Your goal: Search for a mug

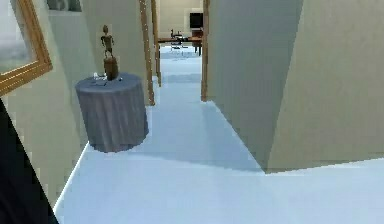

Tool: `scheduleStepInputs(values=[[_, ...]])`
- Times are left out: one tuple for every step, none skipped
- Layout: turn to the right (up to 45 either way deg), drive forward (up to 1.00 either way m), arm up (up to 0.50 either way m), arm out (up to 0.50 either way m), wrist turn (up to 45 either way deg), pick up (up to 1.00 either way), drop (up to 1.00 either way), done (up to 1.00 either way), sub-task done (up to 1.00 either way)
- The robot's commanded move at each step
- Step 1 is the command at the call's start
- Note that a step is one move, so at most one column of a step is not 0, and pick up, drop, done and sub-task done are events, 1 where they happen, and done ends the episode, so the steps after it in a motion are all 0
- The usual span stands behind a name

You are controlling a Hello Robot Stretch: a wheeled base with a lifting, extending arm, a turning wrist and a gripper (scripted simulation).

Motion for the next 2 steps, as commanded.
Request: scheduleStepInputs(values=[[0.0,1.0,0.0,0.0,0.0,0.0,0.0,0.0,0.0],[0.0,1.0,0.0,0.0,0.0,0.0,0.0,0.0,0.0]])
